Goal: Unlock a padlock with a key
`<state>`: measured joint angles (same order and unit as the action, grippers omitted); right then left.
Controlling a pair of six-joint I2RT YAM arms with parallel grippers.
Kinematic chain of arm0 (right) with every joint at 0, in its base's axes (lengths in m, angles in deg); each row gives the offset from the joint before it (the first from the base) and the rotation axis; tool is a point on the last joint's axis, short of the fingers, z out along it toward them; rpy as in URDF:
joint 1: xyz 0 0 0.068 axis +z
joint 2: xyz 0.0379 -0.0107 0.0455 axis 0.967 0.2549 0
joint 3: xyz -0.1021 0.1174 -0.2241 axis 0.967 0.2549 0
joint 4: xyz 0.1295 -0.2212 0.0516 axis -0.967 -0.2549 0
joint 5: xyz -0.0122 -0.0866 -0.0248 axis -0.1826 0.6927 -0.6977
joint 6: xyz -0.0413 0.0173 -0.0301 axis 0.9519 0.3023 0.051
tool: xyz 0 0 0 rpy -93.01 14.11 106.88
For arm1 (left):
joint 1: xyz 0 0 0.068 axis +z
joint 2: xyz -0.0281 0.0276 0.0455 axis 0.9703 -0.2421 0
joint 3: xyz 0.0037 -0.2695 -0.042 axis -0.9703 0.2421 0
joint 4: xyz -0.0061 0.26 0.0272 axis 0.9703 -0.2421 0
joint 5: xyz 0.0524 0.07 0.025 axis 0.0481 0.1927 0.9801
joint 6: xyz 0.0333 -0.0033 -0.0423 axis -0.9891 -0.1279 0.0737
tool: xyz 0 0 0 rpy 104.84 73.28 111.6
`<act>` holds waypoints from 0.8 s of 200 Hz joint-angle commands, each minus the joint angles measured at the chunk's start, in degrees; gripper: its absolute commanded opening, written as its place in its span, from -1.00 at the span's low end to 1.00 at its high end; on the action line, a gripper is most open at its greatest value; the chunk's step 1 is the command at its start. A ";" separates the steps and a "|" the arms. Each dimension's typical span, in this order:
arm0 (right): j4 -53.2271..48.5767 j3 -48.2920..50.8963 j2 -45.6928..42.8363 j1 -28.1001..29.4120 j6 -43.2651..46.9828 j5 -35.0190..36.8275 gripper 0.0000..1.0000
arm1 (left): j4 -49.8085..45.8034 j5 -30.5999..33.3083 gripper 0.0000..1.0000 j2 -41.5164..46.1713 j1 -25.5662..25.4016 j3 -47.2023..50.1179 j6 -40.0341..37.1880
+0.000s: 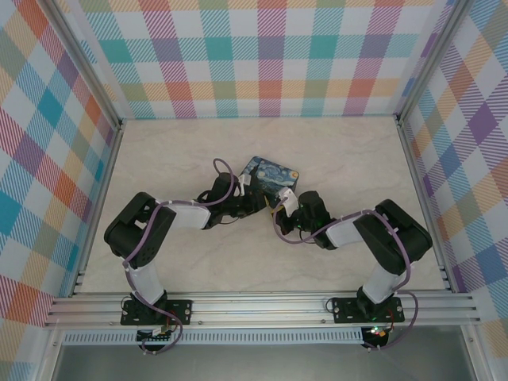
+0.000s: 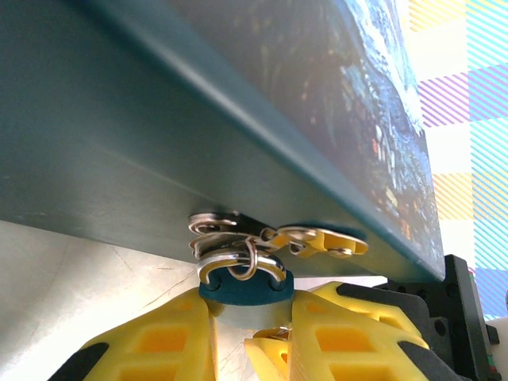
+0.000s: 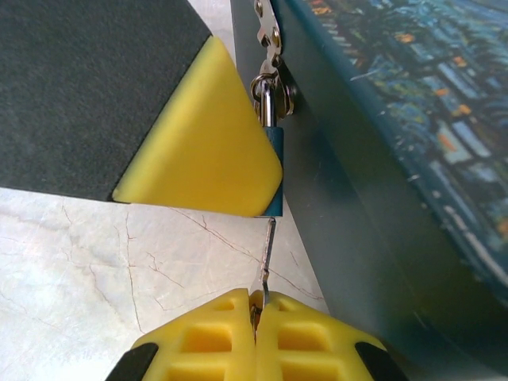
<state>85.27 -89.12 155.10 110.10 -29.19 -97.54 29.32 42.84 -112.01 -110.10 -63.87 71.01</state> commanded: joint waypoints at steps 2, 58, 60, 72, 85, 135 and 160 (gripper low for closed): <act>-0.96 -2.53 1.02 -0.19 1.81 -0.85 -1.00 | 1.33 -0.54 -0.54 1.91 -0.87 0.24 0.49; -1.68 -3.44 1.49 -0.15 2.12 -2.57 -1.00 | 1.36 -0.44 -0.55 1.82 -0.87 0.33 0.41; -1.62 -3.44 1.51 -0.16 2.11 -2.61 -1.00 | 1.37 -0.47 -0.55 1.80 -0.87 0.34 0.44; -0.71 -3.05 1.33 -0.16 1.94 -2.70 -1.00 | 1.26 -0.37 -0.55 1.80 -0.87 0.31 0.46; 0.08 -2.71 1.08 -0.16 1.67 -2.68 -1.00 | 1.16 -0.28 -0.55 1.73 -0.87 0.35 0.45; 0.98 -1.87 0.30 -0.13 1.29 -2.35 -1.00 | 1.28 -0.41 -0.55 1.53 -0.86 0.47 0.48; 1.37 -2.11 0.11 -0.16 0.89 -2.25 -1.00 | 1.25 -0.87 -0.56 1.45 -0.87 0.44 0.44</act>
<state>83.39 -90.94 155.99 110.13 -28.04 -98.63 29.45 43.43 -112.01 -110.10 -63.78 71.04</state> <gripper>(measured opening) 0.058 0.228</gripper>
